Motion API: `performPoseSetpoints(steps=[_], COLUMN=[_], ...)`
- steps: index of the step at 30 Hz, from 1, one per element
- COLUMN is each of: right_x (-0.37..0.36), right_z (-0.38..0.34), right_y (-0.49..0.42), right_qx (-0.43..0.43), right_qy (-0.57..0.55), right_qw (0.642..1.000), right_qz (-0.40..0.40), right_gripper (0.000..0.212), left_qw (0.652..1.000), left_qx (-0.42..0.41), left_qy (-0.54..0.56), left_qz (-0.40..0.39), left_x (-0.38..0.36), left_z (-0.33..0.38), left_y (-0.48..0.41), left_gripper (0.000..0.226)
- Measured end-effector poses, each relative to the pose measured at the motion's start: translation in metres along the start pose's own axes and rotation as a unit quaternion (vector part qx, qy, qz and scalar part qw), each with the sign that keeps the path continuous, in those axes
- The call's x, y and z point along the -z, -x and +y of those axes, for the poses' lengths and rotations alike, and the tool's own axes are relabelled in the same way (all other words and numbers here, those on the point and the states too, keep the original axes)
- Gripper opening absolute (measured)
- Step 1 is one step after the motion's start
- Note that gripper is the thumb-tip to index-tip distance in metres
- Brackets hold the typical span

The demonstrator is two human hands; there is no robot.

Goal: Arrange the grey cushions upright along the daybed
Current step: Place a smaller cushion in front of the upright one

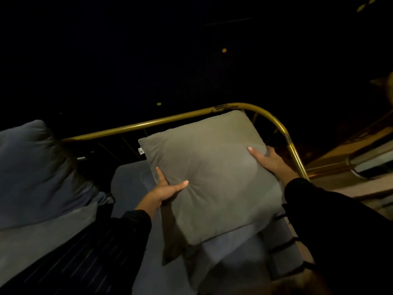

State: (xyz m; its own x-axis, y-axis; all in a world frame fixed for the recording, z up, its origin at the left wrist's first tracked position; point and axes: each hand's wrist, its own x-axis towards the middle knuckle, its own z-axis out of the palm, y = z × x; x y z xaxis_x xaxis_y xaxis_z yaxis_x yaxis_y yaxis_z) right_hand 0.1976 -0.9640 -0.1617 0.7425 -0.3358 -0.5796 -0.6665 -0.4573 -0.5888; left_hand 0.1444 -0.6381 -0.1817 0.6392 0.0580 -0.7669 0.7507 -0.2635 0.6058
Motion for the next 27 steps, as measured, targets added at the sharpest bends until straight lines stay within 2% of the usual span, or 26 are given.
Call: performPoseSetpoints(steps=[4,7,10,13,15,19,21,24,27], right_x=[-0.005,-0.009,-0.013,-0.018,-0.031,-0.084,-0.119,-0.173,-0.225], right_z=[0.012,0.014,0.006,0.007,0.012,0.008,0.008,0.007,-0.001], right_y=[0.000,0.008,0.030,0.050,0.069,0.131,0.162,0.208,0.255], right_qx=[0.006,0.013,0.039,0.038,0.043,0.127,0.134,0.144,0.157], right_qy=[-0.010,0.004,0.006,-0.041,-0.097,-0.192,-0.216,-0.238,-0.239], right_qw=[1.000,0.999,0.997,0.997,0.993,0.973,0.966,0.956,0.947], right_qz=[0.013,0.051,0.068,0.058,0.043,-0.011,-0.046,-0.094,-0.147], right_gripper=[0.113,0.114,0.107,0.109,0.107,0.071,0.062,0.058,0.058], left_qw=[0.991,0.978,0.968,0.965,0.963,0.964,0.962,0.952,0.932], left_qx=[-0.025,-0.060,-0.097,-0.121,-0.134,-0.153,-0.146,-0.147,-0.155], left_qy=[0.126,0.197,0.223,0.228,0.222,0.183,0.164,0.146,0.151], left_qz=[0.021,0.042,0.053,0.055,0.071,0.121,0.162,0.228,0.291], left_x=[-0.004,-0.001,0.005,0.020,0.039,0.095,0.129,0.180,0.224], left_z=[-0.010,-0.018,-0.022,-0.029,-0.038,-0.074,-0.102,-0.149,-0.193], left_y=[-0.002,0.001,0.015,0.037,0.054,0.097,0.126,0.175,0.218], left_gripper=[0.133,0.116,0.097,0.095,0.108,0.126,0.131,0.128,0.110])
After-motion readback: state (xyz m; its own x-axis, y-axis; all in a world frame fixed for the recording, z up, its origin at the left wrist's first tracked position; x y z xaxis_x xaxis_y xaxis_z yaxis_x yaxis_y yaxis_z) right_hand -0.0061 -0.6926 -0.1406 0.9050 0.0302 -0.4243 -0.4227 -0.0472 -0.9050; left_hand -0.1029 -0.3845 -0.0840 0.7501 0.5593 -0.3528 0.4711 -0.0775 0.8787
